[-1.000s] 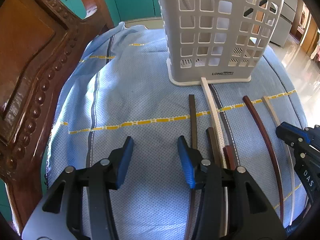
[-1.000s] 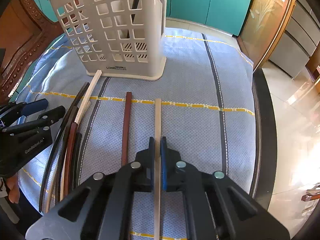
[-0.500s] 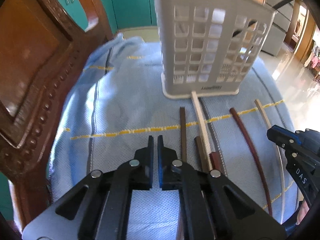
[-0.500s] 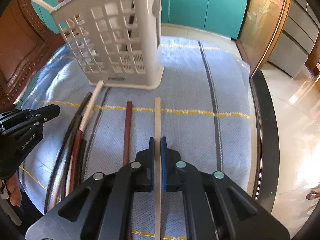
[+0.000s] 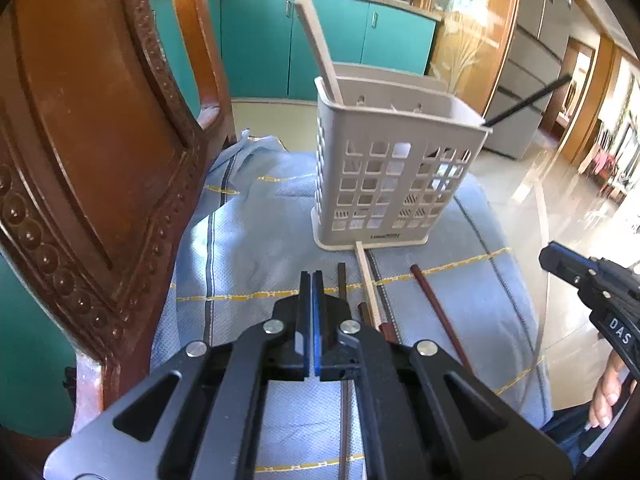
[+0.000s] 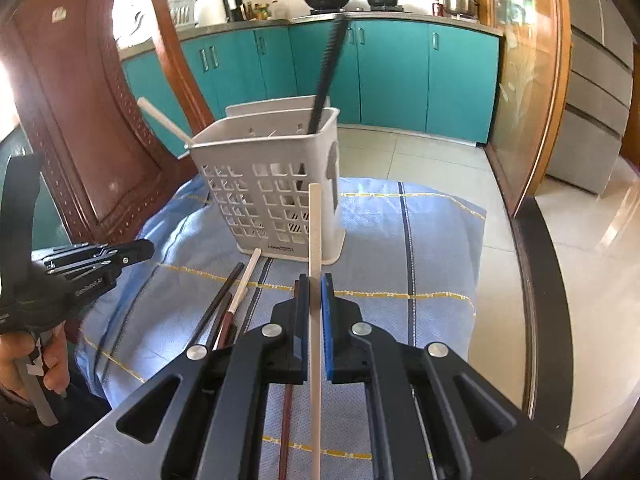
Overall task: Organize utensils
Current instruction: 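Lift the light wooden chopstick with the right tool toward the white holder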
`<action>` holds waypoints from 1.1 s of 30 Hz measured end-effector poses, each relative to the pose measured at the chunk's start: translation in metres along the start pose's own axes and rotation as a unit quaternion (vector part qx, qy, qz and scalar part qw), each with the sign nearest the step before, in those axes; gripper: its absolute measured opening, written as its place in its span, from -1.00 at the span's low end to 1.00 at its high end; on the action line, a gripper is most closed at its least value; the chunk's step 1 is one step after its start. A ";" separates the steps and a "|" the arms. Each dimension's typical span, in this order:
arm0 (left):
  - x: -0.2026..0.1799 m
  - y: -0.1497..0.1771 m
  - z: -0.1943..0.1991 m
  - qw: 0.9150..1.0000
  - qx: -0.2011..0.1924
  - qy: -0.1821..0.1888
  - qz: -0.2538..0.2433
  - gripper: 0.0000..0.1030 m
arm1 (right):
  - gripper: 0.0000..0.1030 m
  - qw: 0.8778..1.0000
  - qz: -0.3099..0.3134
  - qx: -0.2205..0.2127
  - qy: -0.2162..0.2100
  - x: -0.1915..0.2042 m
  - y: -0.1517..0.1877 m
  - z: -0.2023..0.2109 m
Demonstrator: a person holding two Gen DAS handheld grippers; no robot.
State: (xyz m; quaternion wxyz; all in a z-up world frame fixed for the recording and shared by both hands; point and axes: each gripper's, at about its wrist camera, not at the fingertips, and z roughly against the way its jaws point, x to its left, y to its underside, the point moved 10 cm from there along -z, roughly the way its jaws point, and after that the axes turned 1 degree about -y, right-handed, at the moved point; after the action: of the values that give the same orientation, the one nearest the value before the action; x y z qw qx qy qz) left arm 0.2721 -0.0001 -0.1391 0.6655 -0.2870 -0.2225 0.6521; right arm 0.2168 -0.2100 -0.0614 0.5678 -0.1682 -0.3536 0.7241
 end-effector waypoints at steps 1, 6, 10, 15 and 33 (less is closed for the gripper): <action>0.000 0.001 -0.002 1.000 0.005 0.003 0.000 -0.97 | -0.87 1.000 -0.001 0.004 0.000 0.000 0.002 -0.001; -0.008 0.019 -0.035 0.998 0.058 0.004 -0.015 -0.97 | -0.87 0.999 -0.010 0.045 0.011 -0.005 0.016 -0.023; -0.014 0.032 -0.061 0.995 0.090 -0.017 -0.031 -0.59 | -0.88 0.997 -0.016 0.071 0.013 -0.004 0.028 -0.038; -0.010 0.044 -0.085 0.991 0.120 -0.043 -0.038 -0.38 | -0.88 0.996 -0.015 0.083 0.019 -0.003 0.036 -0.046; -0.017 0.056 -0.082 0.989 0.139 -0.033 -0.046 -0.32 | -0.88 0.995 -0.015 0.094 0.025 -0.002 0.040 -0.051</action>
State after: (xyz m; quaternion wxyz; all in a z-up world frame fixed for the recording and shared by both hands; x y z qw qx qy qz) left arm 0.2850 -0.0252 -0.2358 0.7202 -0.1599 -0.1643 0.6548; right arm 0.2222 -0.1999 -0.1253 0.6007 -0.1270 -0.2718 0.7411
